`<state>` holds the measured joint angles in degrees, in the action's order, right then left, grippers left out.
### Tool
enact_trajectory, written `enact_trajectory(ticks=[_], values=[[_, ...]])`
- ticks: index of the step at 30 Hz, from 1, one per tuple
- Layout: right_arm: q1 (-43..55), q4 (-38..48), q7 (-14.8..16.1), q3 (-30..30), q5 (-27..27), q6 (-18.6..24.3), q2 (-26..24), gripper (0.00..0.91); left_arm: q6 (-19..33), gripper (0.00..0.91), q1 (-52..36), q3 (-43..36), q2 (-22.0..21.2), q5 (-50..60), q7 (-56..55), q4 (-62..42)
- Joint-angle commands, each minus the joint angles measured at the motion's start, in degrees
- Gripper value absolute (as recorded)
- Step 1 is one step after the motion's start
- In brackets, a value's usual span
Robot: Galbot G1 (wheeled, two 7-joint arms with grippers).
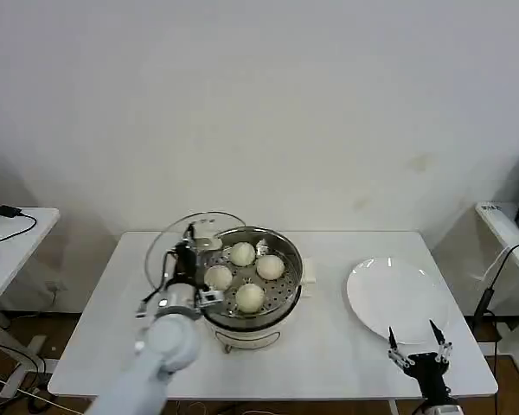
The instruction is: Take steamed baozi put them in steamer then cover it.
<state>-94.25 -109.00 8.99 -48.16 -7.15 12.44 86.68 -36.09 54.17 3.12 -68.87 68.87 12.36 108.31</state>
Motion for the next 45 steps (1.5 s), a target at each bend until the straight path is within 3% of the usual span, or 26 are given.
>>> enact_trajectory(ticks=[1,15,45], values=[[0.09,0.66,-0.30,1.06,-1.38,0.12,0.24,0.907,-2.59,0.000,-0.98,-5.52,-11.46,12.34,5.41,-0.99],[0.07,0.84,-0.23,1.99,-2.04,0.20,0.34,0.907,0.45,0.000,1.97,-5.39,-13.62,21.77,6.25,-1.98],[-0.30,1.09,0.09,2.40,-2.71,0.46,0.29,0.907,1.33,0.000,2.07,-5.80,-15.08,23.00,6.72,-4.34]])
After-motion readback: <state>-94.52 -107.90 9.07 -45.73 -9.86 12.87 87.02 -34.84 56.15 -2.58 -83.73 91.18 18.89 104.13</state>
